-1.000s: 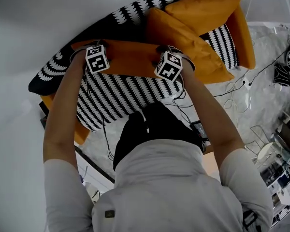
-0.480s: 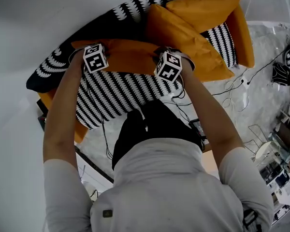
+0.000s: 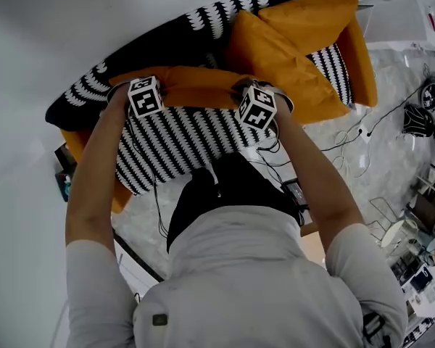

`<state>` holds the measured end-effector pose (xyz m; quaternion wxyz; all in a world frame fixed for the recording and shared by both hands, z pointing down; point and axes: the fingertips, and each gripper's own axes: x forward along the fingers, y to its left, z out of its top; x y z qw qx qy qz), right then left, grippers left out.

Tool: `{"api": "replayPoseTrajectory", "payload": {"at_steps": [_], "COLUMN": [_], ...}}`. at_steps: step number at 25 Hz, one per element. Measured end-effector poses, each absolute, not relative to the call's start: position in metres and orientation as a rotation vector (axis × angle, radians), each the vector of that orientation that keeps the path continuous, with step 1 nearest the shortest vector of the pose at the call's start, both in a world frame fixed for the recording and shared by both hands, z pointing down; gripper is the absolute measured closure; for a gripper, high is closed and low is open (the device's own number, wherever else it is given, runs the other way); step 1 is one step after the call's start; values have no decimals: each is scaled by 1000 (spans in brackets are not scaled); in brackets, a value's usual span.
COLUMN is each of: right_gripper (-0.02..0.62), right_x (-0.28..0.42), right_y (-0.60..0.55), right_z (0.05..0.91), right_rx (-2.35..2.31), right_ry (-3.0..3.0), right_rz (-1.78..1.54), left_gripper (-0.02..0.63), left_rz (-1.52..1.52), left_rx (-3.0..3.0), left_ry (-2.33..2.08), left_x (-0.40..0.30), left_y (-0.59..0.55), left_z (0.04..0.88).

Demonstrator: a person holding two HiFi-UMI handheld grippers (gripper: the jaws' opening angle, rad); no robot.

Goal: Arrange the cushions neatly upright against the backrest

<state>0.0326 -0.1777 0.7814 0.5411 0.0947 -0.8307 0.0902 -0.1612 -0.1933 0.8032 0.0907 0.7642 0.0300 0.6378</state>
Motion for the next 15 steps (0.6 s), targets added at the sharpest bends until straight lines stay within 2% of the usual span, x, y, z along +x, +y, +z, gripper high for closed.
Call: {"api": "replayPoseTrajectory", "payload": {"at_steps": [15], "right_gripper": [540], "right_x": [-81], "right_y": [-88], "right_z": [663], "right_rx": [185], "right_ry": [-1994], "right_rz": [-57], "left_gripper": [566], "left_rz": [1834], "left_rx": [2306], "left_ry": [-176], "left_x": [-276], "left_y": [-78], "left_z": [688]}}
